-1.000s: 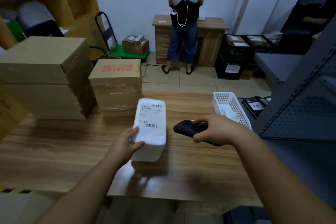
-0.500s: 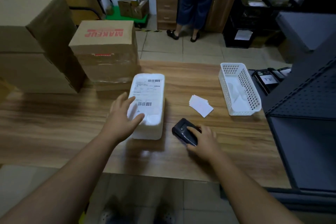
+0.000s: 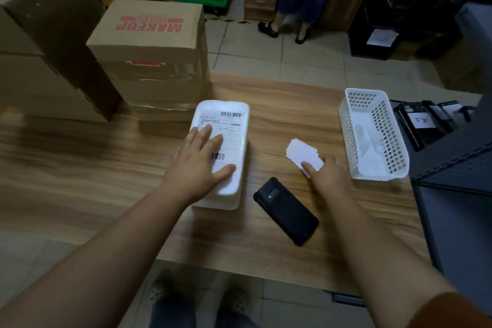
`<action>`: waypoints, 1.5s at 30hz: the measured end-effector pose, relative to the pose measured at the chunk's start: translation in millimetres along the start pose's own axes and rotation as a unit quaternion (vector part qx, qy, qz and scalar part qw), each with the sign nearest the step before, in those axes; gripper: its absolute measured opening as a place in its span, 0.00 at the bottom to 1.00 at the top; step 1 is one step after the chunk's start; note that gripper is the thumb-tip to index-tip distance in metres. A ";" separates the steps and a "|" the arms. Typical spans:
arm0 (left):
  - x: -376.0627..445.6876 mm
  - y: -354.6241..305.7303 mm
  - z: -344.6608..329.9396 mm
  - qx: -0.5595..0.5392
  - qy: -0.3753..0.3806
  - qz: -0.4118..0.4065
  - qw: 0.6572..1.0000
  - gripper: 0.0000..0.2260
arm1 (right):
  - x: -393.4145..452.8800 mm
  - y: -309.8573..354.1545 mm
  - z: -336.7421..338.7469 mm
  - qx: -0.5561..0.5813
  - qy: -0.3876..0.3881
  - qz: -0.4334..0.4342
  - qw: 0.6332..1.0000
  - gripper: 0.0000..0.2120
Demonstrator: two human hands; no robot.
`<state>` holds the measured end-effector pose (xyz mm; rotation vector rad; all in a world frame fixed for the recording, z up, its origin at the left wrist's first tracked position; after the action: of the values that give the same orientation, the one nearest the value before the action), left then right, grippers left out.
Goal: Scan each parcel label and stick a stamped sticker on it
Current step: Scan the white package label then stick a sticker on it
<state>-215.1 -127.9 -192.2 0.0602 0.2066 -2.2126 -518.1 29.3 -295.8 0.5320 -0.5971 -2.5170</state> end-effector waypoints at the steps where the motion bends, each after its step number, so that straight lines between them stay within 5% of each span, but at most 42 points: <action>1: -0.3 -0.1 0.9 0.000 -0.002 -0.002 1.000 0.35 | 3.2 0.2 -2.7 -0.018 0.002 -0.004 1.000 0.34; 4: 0.2 0.0 1.5 -0.004 0.007 -0.003 1.000 0.35 | 7.6 0.6 -5.3 0.074 -0.015 -0.037 0.996 0.30; 9: -1.6 -2.3 1.6 0.009 0.009 0.000 1.000 0.35 | 11.3 -8.0 4.3 0.236 -0.007 -0.067 0.969 0.09; 14: -2.4 -3.7 2.2 0.007 0.009 0.001 1.000 0.34 | 15.7 -17.4 12.6 0.207 0.046 -0.103 0.972 0.21; 27: -9.1 -0.7 11.2 0.009 0.037 -0.001 0.999 0.34 | 14.0 -20.0 27.6 0.274 0.125 -0.112 0.947 0.20; 32: -16.7 3.4 29.5 -0.024 0.013 0.001 1.000 0.34 | -20.1 25.4 58.1 0.328 0.147 -0.077 0.930 0.14; 37: -19.5 -5.6 63.8 -0.189 -0.049 -0.009 0.981 0.27 | -73.9 115.6 72.8 0.289 0.262 0.046 0.919 0.09; 45: -30.4 -22.6 94.9 -0.511 -0.002 0.015 0.859 0.16 | -152.1 205.8 79.8 0.355 0.324 0.180 0.858 0.04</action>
<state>-211.8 -106.7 -92.3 -0.5192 1.3269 -1.8089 -357.1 -24.4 -88.3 1.3156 -1.2016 -1.5482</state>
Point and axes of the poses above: each hand's wrist, its own x-axis towards the middle knuckle, its own z-axis out of the back of the hand, y = z × x, the point moved 9 cm from there along x, towards the middle knuckle, and after that the axes turned 14 degrees about x, right-handed, at the moved point
